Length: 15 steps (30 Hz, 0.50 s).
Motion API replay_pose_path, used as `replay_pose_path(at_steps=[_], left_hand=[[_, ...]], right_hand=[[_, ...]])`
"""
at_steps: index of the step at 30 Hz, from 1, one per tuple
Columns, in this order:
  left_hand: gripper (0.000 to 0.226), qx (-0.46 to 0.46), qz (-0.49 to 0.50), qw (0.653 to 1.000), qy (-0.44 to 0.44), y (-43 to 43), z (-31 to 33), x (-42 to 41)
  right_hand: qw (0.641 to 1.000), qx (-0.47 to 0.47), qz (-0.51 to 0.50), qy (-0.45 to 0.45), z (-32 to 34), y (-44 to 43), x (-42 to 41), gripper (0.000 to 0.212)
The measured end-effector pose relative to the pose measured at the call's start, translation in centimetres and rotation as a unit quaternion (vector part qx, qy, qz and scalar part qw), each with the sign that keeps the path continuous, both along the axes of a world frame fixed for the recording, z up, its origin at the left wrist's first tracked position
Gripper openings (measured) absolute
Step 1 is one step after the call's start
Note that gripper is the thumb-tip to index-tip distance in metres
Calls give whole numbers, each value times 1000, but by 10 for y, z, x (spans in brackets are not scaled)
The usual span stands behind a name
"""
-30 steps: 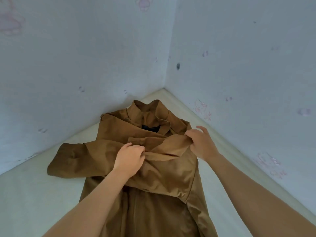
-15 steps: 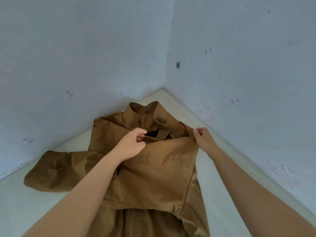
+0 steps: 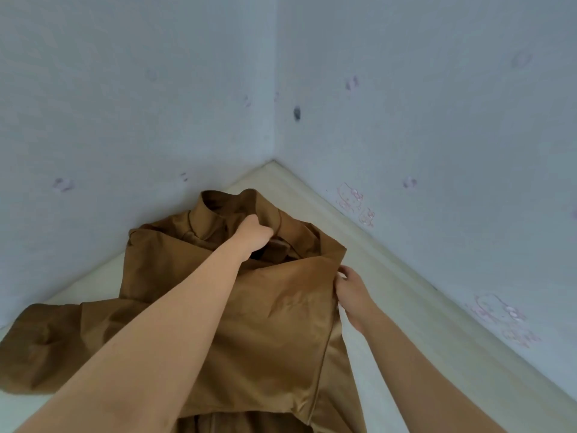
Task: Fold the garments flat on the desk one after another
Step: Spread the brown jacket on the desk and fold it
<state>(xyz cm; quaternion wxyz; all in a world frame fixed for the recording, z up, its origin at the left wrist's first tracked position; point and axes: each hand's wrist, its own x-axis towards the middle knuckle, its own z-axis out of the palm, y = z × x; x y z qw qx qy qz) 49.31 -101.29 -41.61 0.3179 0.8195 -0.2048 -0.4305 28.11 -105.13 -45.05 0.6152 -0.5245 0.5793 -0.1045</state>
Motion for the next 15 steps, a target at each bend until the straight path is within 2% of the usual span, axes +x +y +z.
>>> replay_pose_path(at_steps=[2,5,8,10,12,14,15], left_hand=[[31,-7,4,999,-32,-3,3,3],[50,-75,31,996,-38,-7,7,16],[51,-123,118,983,-64,-7,5,32],[45,-113,199,971,-63,-1,-1,37],[44,-111,299,948,-21,4,-5,42],[42,-115,345,931,-4,8,-11,50],[37,-103,319,942,-30,9,-12,52]], right_hand=[[998,-31,33,44,0,0,3,22],[994,-94,18,59,-4,2,5,30],[987,-144,-64,39,-2,5,14,33],[982,-118,-142,28,1,4,18,39],[976,-98,-192,33,0,1,13,44],[976,-131,-157,75,-4,-1,6,43],[977,-143,-135,84,-4,-1,4,42]])
